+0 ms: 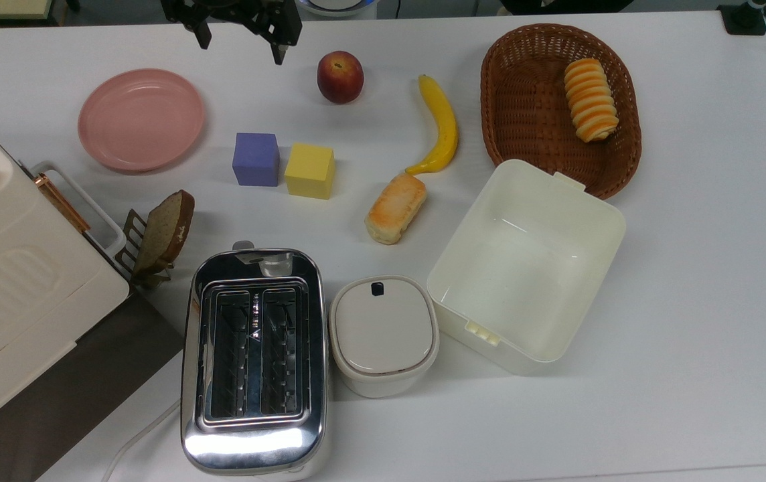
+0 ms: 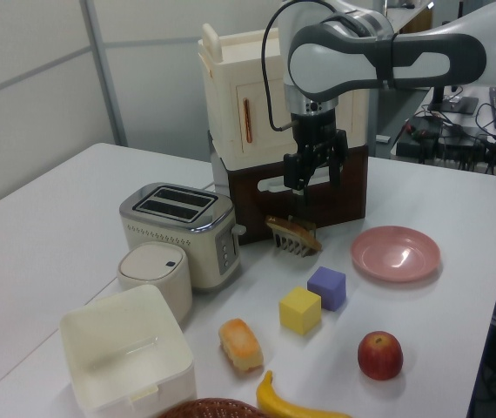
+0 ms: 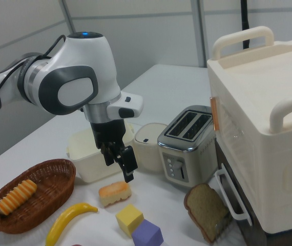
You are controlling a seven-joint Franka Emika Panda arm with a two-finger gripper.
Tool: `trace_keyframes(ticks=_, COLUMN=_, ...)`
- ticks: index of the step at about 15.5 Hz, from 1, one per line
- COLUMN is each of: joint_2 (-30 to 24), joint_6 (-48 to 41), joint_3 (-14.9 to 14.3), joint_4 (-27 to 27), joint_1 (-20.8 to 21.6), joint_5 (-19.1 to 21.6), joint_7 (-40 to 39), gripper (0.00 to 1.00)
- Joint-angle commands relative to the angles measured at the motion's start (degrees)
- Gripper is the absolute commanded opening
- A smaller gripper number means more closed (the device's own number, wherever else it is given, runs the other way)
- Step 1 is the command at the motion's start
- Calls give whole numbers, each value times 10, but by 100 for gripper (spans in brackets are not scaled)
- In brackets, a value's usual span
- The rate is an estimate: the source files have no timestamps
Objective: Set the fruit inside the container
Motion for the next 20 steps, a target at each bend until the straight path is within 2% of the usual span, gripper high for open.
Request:
trace_keyframes(ticks=1, joint_2=-6, joint_6=-11, joint_3=-3, joint_4=1, joint_1=0, joint_5=9, joint_7=-16, gripper=100)
trace_keyframes(ticks=12, joint_2=-7, joint_6=-24, joint_3=1, joint_4=-7, joint_1=6, joint_5=1, joint_7=-24, gripper=100)
trace_keyframes(ticks=15, joint_2=-9, joint_6=-48, joint_3=5, joint_4=-31, joint_1=9, joint_5=-5, joint_7=-46, gripper=100)
trace_keyframes(ticks=20, joint_2=-14, joint_6=-63, joint_3=5, joint_4=-72, joint_1=39, joint_5=-6, joint_7=-69, gripper=100)
